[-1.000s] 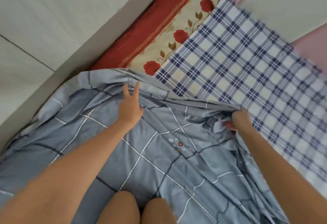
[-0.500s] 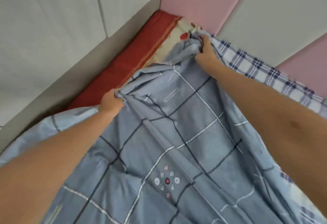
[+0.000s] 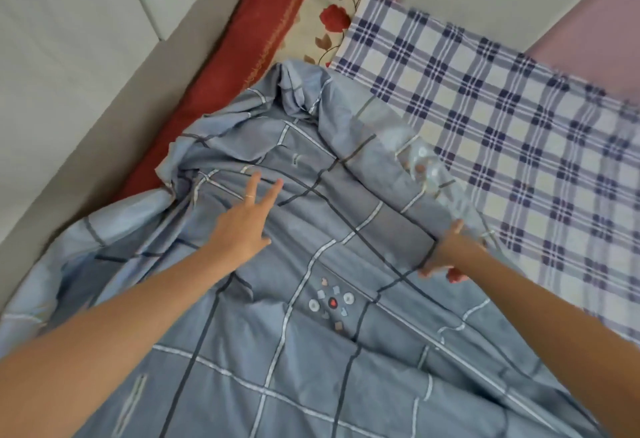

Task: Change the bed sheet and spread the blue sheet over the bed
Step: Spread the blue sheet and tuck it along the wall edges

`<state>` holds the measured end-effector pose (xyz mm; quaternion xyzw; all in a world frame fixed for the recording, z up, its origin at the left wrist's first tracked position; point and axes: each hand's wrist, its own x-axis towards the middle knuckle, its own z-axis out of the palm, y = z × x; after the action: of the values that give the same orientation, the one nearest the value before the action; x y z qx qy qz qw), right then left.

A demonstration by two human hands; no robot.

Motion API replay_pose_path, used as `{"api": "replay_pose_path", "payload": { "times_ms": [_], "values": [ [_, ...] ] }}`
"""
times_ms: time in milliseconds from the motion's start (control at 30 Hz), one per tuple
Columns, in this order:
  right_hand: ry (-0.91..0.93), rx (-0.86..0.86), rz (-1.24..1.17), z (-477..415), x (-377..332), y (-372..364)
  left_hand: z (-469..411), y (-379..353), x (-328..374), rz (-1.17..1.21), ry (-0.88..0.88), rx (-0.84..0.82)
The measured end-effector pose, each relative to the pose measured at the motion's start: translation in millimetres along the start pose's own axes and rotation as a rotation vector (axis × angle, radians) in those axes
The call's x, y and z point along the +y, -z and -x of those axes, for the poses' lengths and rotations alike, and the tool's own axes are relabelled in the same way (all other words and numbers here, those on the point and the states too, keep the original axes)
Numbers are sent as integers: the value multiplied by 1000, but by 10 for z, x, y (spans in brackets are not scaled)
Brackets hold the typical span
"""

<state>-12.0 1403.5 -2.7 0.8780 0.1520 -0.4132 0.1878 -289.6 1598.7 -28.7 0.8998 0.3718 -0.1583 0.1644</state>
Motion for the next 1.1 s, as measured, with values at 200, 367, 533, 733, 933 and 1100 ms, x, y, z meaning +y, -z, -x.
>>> {"api": "replay_pose_path", "payload": {
  "times_ms": [200, 367, 533, 733, 933, 1100],
  "values": [
    [97, 108, 7, -377, 597, -520, -313, -170, 288, -62, -41, -114],
    [127, 330, -320, -575, 756, -197, -479, -217, 410, 146, 37, 42],
    [187, 541, -668, -564, 630, 667, -853, -76, 598, 306, 98, 154],
    [247, 423, -757, -924, 218, 841, -1031, -244, 482, 408, 229, 219],
    [82, 593, -792, -897, -61, 248, -922, -230, 506, 530, 198, 177],
    [1220, 667, 44, 198, -523, -1257, 116, -653, 452, 97, -43, 330]
  ]
}}
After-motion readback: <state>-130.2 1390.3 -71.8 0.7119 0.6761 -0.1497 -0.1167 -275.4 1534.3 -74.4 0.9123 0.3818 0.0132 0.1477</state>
